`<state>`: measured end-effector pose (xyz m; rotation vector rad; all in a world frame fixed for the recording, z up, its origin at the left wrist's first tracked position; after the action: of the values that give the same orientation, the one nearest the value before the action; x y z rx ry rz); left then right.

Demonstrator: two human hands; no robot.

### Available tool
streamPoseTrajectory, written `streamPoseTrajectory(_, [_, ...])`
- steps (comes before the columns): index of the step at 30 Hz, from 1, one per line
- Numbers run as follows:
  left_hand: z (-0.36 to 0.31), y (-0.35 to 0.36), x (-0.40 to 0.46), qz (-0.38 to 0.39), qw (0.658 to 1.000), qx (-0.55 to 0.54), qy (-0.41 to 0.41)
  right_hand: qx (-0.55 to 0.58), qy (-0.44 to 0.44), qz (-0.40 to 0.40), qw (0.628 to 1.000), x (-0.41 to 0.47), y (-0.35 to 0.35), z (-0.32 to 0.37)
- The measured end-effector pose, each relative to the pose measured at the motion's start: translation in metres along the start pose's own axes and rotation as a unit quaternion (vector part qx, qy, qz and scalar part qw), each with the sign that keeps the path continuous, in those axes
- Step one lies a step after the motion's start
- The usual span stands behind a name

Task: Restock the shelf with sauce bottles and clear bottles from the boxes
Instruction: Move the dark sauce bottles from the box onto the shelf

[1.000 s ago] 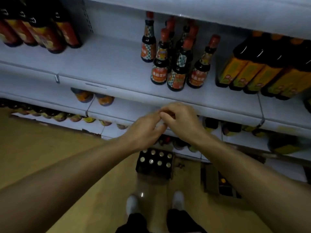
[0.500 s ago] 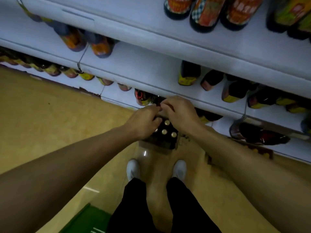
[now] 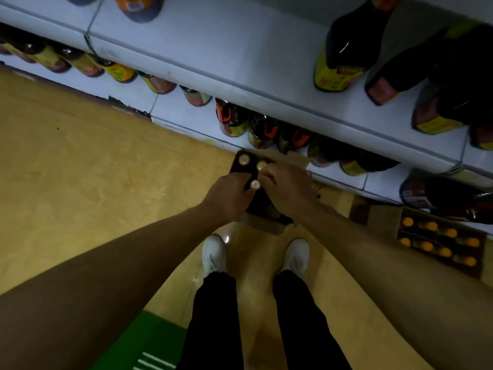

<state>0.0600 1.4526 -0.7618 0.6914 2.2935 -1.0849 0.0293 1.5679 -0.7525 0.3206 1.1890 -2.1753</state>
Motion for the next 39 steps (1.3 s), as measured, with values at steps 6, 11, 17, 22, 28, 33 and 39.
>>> streamPoseTrajectory(6, [0.035,0.036,0.048,0.006,0.999,-0.025,-0.032,0.000,0.048,0.045,0.998,0.035,0.051,-0.044])
streamPoseTrajectory(11, [0.071,0.069,0.082,0.019,0.998,-0.031,-0.052,-0.005,0.066,0.061,0.996,0.062,0.090,-0.073])
streamPoseTrajectory(17, [0.115,0.090,0.118,0.007,0.997,-0.029,-0.078,-0.010,0.052,0.079,0.995,0.097,0.133,-0.097])
streamPoseTrajectory(22, [0.141,0.105,0.144,0.016,0.997,-0.019,-0.075,-0.038,0.031,0.067,0.997,0.126,0.161,-0.110])
streamPoseTrajectory(28, [0.162,0.112,0.166,0.002,0.999,-0.009,-0.042,-0.064,0.002,0.074,0.995,0.148,0.183,-0.121])
streamPoseTrajectory(33, [0.166,0.107,0.174,-0.033,0.999,-0.019,-0.006,-0.052,-0.005,0.064,0.997,0.165,0.196,-0.119])
streamPoseTrajectory(39, [0.173,0.107,0.176,-0.040,0.999,-0.015,0.000,-0.084,0.007,0.070,0.994,0.180,0.206,-0.116])
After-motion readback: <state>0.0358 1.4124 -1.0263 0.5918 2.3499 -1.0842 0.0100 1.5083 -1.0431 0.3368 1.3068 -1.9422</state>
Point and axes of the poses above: each hand's wrist, its own x-axis towards the middle knuckle, its own y-axis out of the palm, z = x × y, the point moved 6 cm from there along x, towards the middle knuckle, and after that the axes turned 8 degrees about z, right-handed, at the moved point
